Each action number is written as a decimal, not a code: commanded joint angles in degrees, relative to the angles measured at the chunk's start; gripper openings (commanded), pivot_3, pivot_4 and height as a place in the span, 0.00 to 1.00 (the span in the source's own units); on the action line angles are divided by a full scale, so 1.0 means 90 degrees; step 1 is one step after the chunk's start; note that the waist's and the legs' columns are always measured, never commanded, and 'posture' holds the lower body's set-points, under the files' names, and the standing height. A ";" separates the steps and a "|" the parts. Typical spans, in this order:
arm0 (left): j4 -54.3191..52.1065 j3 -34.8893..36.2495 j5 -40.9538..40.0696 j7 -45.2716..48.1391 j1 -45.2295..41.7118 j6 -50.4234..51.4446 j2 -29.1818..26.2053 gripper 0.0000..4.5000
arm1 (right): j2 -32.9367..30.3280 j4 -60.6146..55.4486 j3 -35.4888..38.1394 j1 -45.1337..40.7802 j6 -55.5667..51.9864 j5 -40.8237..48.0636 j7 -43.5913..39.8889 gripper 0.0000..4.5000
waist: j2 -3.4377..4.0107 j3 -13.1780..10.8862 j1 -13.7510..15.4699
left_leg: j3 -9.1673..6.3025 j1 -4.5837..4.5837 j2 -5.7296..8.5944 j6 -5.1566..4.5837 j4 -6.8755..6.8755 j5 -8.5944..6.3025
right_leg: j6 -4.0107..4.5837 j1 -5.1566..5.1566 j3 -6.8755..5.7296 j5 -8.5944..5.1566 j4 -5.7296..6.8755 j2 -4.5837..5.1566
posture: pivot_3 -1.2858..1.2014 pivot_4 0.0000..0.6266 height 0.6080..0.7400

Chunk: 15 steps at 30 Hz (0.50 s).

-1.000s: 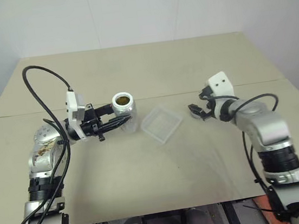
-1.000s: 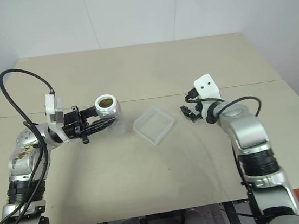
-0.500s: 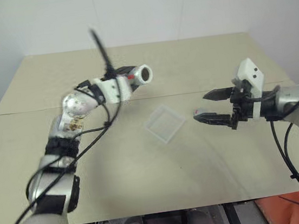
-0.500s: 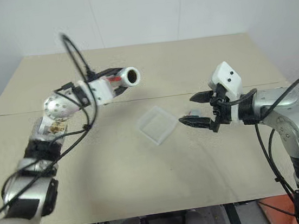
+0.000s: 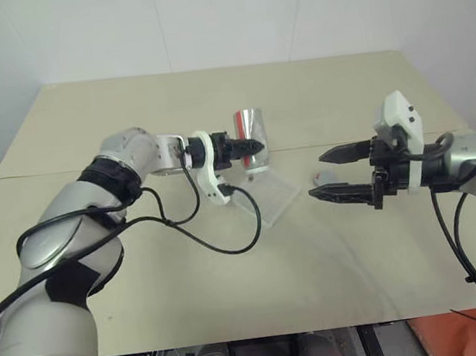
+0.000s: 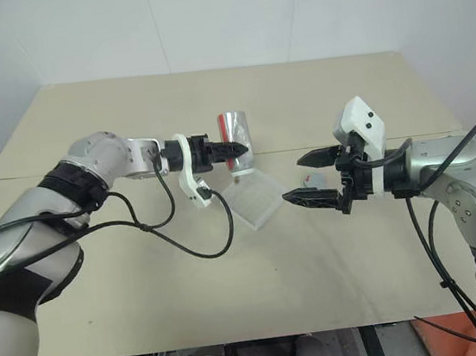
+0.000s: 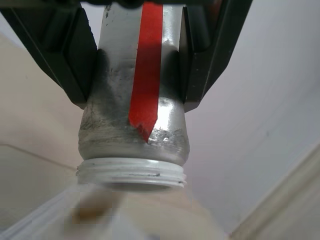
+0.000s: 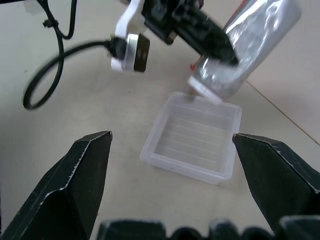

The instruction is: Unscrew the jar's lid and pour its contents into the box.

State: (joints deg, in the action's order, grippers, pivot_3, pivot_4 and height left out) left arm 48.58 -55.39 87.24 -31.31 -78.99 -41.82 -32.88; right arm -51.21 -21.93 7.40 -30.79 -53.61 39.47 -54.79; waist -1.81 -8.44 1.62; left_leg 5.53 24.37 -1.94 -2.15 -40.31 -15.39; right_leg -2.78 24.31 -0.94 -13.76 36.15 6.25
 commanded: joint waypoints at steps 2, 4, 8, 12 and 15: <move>-0.0072 0.0058 -0.0071 -0.0171 -0.0115 0.0503 0.0153 0.41 | -0.0014 -0.0257 0.0276 -0.0104 -0.0076 0.0276 0.0173 0.99 | 0.0000 0.0000 0.0022 | -0.0001 0.0002 0.0001 0.0000 -0.0004 0.0000 | 0.0000 -0.0001 -0.0002 0.0000 0.0000 0.0002 | 0.52 0.24 1.00; -0.0170 0.0077 -0.0169 -0.0185 -0.0051 0.0414 0.0108 0.41 | -0.0038 -0.0266 0.0236 -0.0088 -0.0053 0.0282 0.0225 0.99 | 0.0000 0.0000 0.0033 | 0.0000 0.0002 0.0001 -0.0001 -0.0007 -0.0001 | 0.0000 -0.0001 -0.0002 0.0000 0.0000 0.0004 | 0.52 0.24 1.00; -0.0281 0.0144 -0.0433 0.0028 0.0099 0.0226 0.0010 0.41 | -0.0052 -0.0315 0.0192 -0.0044 -0.0018 0.0332 0.0296 0.99 | 0.0000 0.0000 0.0050 | 0.0000 0.0000 0.0001 0.0000 -0.0008 0.0000 | 0.0000 -0.0001 -0.0002 0.0000 0.0003 0.0004 | 0.52 0.24 1.00; -0.0114 0.0714 -0.1482 0.0541 0.0407 -0.0117 -0.0069 0.41 | 0.0014 -0.0327 0.0091 -0.0018 0.0027 0.0295 0.0414 0.99 | 0.0000 0.0000 0.0050 | 0.0000 0.0000 0.0000 0.0000 -0.0012 0.0000 | 0.0000 -0.0001 -0.0002 0.0000 0.0007 0.0005 | 0.52 0.24 1.00; 0.0183 0.1459 -0.2657 0.1080 0.0578 -0.0305 -0.0056 0.41 | 0.0096 -0.0327 0.0079 -0.0049 0.0046 0.0335 0.0483 0.99 | 0.0000 0.0000 0.0048 | -0.0001 0.0000 0.0000 0.0001 -0.0016 0.0000 | 0.0000 -0.0001 -0.0004 0.0000 0.0009 0.0006 | 0.52 0.24 1.00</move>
State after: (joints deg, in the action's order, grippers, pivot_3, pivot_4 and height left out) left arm 49.55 -47.20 69.53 -23.33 -72.68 -43.99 -32.93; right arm -50.60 -23.19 7.28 -30.72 -54.17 41.80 -50.86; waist -1.82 -8.44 2.06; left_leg 5.52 24.38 -1.95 -2.15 -40.48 -15.39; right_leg -2.78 24.30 -0.99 -13.76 36.24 6.30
